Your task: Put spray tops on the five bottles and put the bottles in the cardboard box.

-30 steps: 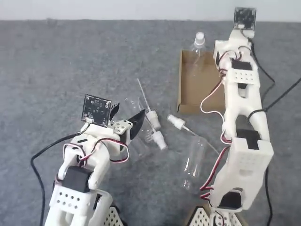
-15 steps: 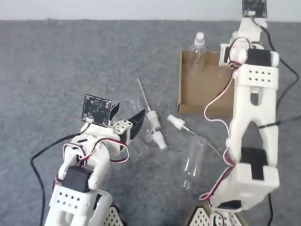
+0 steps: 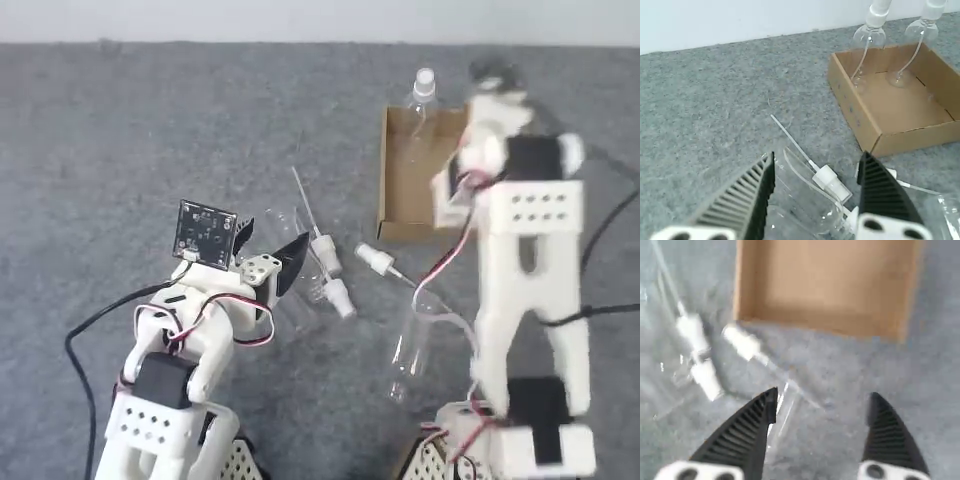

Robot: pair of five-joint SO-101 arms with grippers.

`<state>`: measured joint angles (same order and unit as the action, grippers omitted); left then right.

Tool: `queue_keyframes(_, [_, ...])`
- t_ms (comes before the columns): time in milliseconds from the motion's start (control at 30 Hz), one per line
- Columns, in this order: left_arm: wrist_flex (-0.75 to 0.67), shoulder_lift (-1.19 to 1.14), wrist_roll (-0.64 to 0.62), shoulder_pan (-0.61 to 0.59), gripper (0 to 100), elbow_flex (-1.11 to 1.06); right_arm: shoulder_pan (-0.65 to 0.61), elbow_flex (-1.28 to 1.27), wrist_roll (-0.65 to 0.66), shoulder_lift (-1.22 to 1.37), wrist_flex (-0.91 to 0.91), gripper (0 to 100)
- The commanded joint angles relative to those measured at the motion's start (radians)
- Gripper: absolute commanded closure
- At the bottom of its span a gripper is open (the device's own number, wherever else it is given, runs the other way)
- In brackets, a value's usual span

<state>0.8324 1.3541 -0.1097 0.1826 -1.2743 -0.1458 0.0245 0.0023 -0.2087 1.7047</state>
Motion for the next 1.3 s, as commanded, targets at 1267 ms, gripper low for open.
queue_keyframes(1267, [-0.037, 0.018, -0.003, -0.003, 75, 0.012, -0.005, -0.551, 0.034, -0.067, -0.271, 91.6])
